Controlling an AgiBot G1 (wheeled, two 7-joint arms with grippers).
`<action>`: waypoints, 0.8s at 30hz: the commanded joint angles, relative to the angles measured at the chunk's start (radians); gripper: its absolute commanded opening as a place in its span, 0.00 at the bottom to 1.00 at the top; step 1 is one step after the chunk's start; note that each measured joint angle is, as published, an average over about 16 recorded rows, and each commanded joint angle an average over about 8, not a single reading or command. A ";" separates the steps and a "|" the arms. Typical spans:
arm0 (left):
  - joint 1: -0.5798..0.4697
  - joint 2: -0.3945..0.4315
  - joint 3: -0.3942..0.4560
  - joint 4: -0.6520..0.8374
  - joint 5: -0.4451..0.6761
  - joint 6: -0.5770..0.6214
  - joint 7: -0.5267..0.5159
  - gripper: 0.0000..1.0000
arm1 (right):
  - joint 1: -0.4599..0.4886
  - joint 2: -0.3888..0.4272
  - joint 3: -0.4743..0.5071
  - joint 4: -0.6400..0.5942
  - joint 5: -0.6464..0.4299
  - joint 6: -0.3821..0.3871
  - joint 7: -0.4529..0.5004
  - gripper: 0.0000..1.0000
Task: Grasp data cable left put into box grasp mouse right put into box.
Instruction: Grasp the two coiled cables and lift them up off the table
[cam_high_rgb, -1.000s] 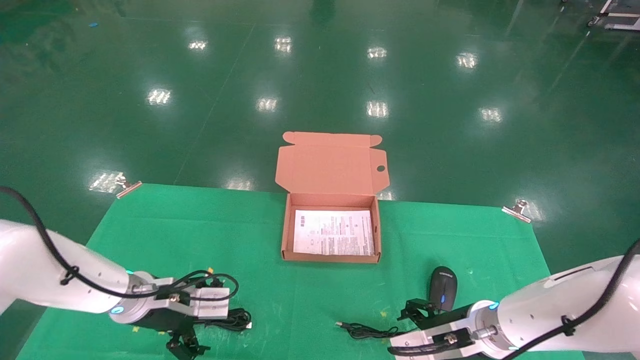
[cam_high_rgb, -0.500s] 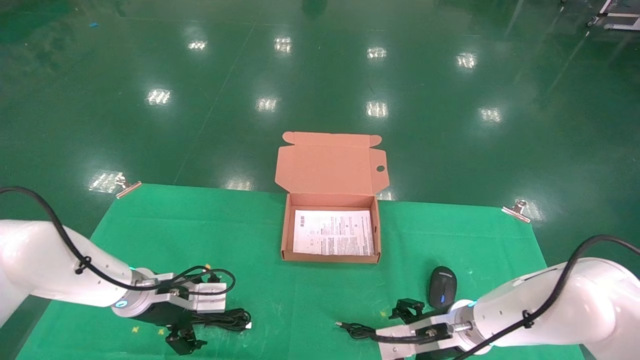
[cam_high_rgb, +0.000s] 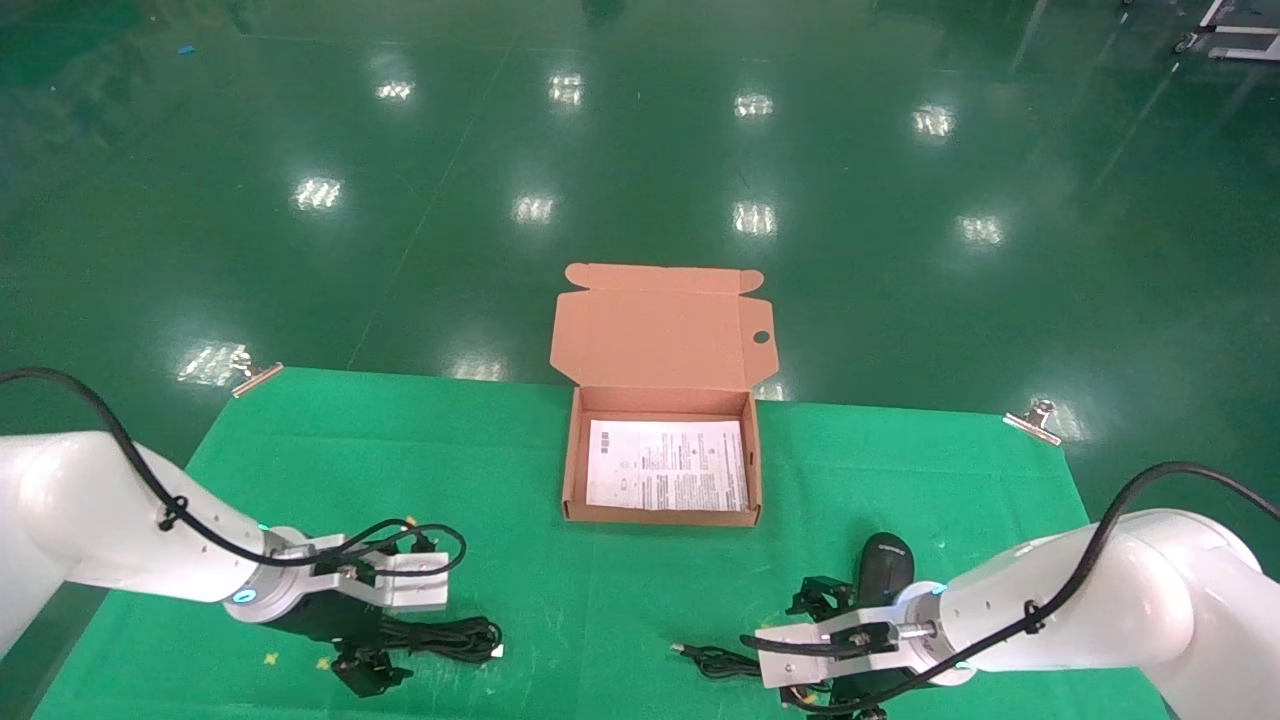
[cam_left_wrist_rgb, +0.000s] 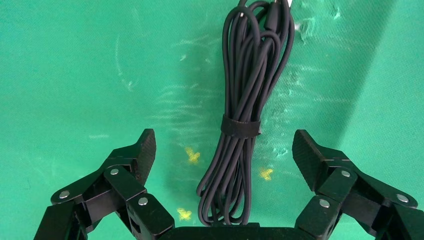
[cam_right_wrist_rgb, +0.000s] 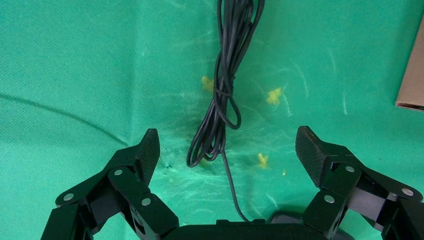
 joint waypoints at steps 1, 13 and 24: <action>-0.002 0.003 -0.001 0.011 -0.002 -0.001 0.005 0.00 | 0.001 -0.004 0.000 -0.013 -0.001 0.004 -0.003 0.20; -0.003 0.002 -0.001 0.007 -0.003 0.000 0.003 0.00 | 0.002 -0.003 0.001 -0.009 0.000 0.003 -0.003 0.00; -0.001 0.000 -0.001 0.001 -0.002 0.001 0.002 0.00 | 0.002 -0.001 0.001 -0.004 0.001 0.002 -0.001 0.00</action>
